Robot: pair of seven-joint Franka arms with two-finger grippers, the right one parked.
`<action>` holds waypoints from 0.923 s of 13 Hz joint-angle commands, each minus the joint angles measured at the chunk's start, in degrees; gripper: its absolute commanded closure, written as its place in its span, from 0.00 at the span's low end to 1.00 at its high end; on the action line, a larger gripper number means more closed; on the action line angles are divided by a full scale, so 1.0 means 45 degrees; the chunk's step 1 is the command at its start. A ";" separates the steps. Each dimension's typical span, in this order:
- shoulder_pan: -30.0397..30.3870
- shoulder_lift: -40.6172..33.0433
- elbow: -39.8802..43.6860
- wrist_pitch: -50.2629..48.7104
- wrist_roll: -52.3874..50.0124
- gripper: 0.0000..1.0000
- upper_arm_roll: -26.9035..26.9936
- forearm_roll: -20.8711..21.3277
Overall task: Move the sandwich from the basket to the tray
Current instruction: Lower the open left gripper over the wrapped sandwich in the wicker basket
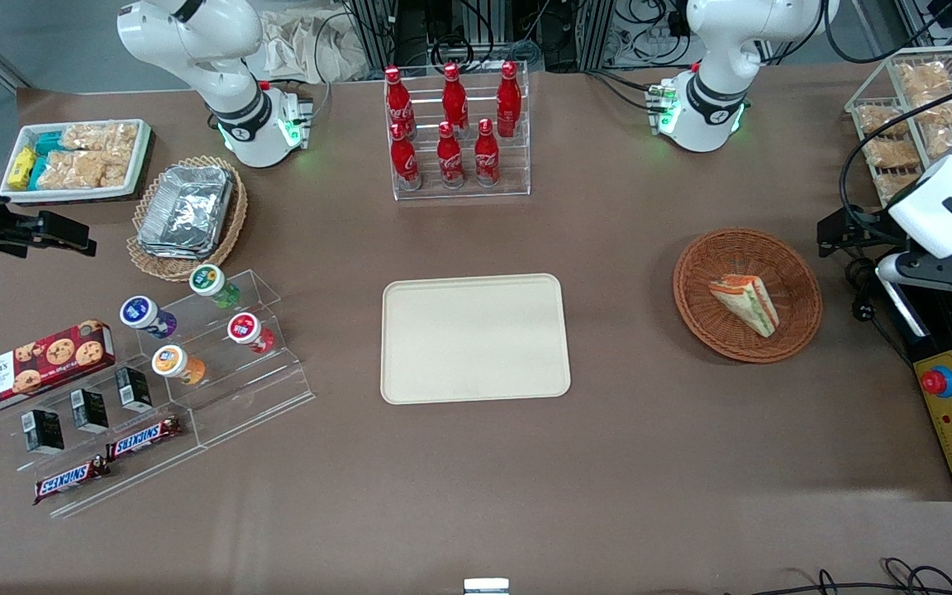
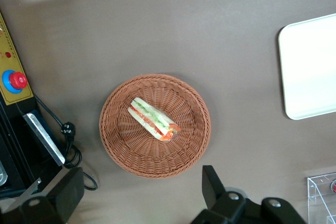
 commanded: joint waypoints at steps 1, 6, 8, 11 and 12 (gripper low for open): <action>0.0455 0.0473 0.0816 -0.0415 0.0214 0.00 -0.0217 0.0011; 0.0457 0.0884 0.0312 -0.0067 -0.5386 0.00 -0.0237 -0.0029; 0.0437 0.0379 -0.1187 0.0830 -0.7047 0.00 -0.0509 0.0106; 0.0476 -0.0754 -0.4368 0.3345 -0.9644 0.00 -0.0511 0.0205; 0.0457 -0.1067 -0.5636 0.4244 -0.9862 0.00 -0.0511 0.0244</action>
